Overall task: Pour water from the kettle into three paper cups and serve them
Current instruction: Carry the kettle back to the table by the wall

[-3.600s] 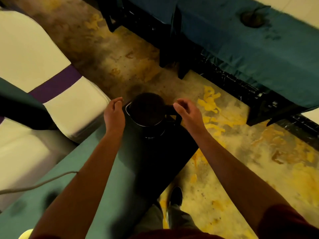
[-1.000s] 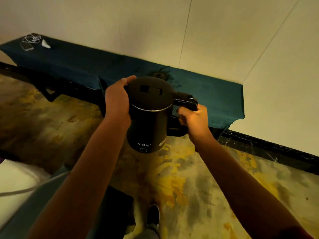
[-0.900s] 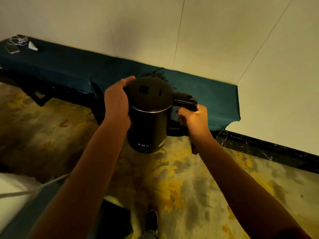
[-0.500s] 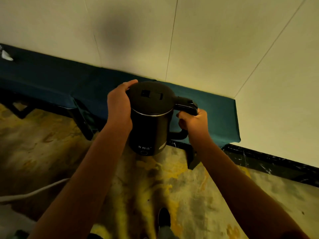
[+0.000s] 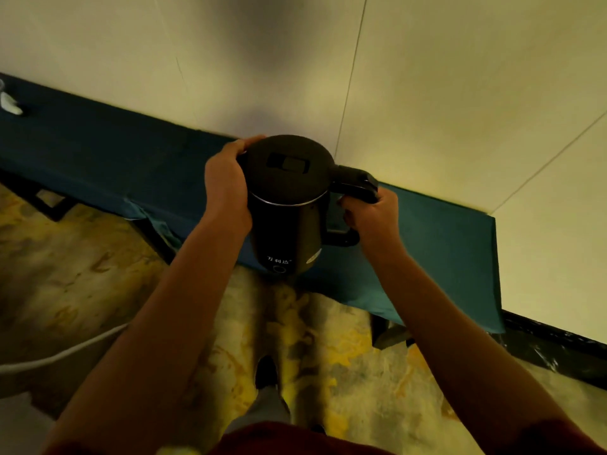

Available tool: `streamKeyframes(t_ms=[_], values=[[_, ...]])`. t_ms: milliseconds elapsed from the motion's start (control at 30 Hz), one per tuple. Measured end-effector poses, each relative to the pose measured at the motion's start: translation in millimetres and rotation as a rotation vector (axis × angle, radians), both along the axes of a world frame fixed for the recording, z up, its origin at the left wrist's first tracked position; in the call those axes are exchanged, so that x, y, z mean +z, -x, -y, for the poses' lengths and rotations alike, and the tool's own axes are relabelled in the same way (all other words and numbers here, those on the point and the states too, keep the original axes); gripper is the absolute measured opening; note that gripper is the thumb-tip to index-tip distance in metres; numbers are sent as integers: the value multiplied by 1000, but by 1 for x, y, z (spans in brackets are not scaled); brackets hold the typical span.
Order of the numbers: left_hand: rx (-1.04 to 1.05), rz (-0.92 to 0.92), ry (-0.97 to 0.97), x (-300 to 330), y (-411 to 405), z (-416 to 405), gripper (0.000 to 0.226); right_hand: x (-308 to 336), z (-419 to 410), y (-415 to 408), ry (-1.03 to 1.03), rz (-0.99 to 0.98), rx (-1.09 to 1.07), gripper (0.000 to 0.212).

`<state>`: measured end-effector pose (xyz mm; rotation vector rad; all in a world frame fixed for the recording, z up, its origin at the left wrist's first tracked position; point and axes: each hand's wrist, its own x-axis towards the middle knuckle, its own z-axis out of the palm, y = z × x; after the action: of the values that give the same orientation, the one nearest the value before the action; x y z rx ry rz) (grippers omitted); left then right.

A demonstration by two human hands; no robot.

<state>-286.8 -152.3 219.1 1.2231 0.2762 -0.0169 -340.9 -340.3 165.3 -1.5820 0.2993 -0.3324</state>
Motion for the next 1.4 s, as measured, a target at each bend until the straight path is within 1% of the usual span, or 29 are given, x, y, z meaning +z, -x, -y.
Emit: streamKeyframes(t_ms=[133,233,400,533,633,800,933,1033,1067,1200,1400], values=[[-42,-5,-40,-13,-70,4,35,-11,0,-62,-1,-22,-49,34],[-50,-13,-33,-24,-121,6,32,-21,0,-109,9,-28,-77,35],[-81,-51,-37,-36,-180,13,34,-37,7,-167,30,-70,-103,33],[-111,-57,-69,-47,-219,23,34,-50,17,-199,17,-57,-103,37],[-94,-70,-74,-58,-244,34,32,-58,27,-223,11,-60,-81,37],[-85,-101,-53,-77,-272,44,29,-75,40,-253,38,-65,-58,37],[-91,-87,-60,-87,-281,48,29,-83,43,-262,45,-45,-66,38],[-82,-81,-55,-97,-286,50,30,-92,46,-270,72,-66,-61,34],[-86,-94,-71,-105,-297,48,30,-104,45,-280,78,-93,-71,33],[-115,-88,-89,-117,-315,50,31,-117,46,-295,90,-115,-118,21],[-127,-115,-91,-137,-328,53,34,-129,45,-305,130,-122,-137,36]])
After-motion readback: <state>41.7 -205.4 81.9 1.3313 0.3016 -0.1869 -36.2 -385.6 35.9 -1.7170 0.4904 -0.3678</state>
